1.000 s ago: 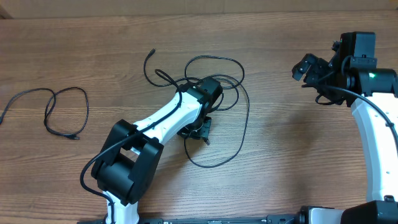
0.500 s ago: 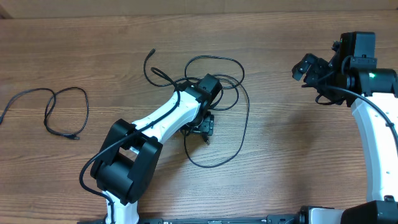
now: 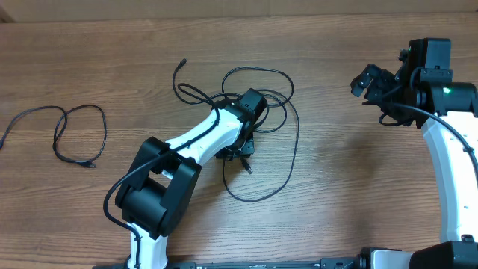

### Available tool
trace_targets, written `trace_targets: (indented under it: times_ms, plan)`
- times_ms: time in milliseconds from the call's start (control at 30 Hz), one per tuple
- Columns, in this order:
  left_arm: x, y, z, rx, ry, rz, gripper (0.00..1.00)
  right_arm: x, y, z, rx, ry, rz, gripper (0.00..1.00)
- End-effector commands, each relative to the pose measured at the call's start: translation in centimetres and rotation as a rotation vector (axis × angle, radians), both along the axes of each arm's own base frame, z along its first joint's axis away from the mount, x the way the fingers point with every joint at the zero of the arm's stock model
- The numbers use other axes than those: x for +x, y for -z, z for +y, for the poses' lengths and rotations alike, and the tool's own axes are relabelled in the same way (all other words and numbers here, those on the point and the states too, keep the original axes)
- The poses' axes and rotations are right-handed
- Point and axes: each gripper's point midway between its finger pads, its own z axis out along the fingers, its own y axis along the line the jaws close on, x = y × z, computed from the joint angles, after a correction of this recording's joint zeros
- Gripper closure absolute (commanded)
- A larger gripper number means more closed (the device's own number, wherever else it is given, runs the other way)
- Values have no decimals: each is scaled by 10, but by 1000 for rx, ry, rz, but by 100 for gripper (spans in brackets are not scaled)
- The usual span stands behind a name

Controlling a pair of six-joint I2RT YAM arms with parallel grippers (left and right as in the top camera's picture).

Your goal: Untangle cables

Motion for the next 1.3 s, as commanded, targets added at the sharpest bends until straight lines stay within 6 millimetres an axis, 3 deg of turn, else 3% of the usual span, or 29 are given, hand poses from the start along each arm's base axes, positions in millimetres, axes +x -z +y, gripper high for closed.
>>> trace_targets:
  times_ms: [0, 33, 67, 267, 400, 600, 800, 900, 1000, 1067, 1167, 1267]
  plan:
    - [-1, 11, 6, 24, -16, 20, 81, 0, -1, -1, 2, 6, -5, 0]
    - [-1, 11, 6, 24, -17, 19, 91, 0, -1, -1, 2, 6, -5, 0]
    - [-1, 11, 6, 24, -16, 19, 93, 0, -1, -1, 2, 6, -5, 0]
    - [1, 11, 2, 7, 27, 17, 96, 0, -1, -1, 2, 6, -5, 0]
    - [10, -10, -1, -24, 62, 2, 96, 0, -1, -1, 2, 6, -5, 0]
    - [29, -92, -22, -191, 125, -154, 96, 0, -1, -1, 2, 6, -5, 0]
    - [41, -181, -25, -288, 196, -414, 96, 0, -1, -1, 2, 6, -5, 0]
    - [53, -244, -7, -277, 153, -639, 96, 0, -1, -1, 2, 6, -5, 0]
    - [55, -279, 14, -225, 95, -772, 96, 0, -1, -1, 2, 6, -5, 0]
    - [55, -316, 47, -125, -2, -915, 96, 0, -1, -1, 2, 6, -5, 0]
    - [49, -346, 90, 29, -151, -1037, 96, 0, -1, -1, 2, 6, -5, 0]
    - [49, -354, 116, 119, -228, -1072, 96, 0, -1, -1, 2, 6, -5, 0]
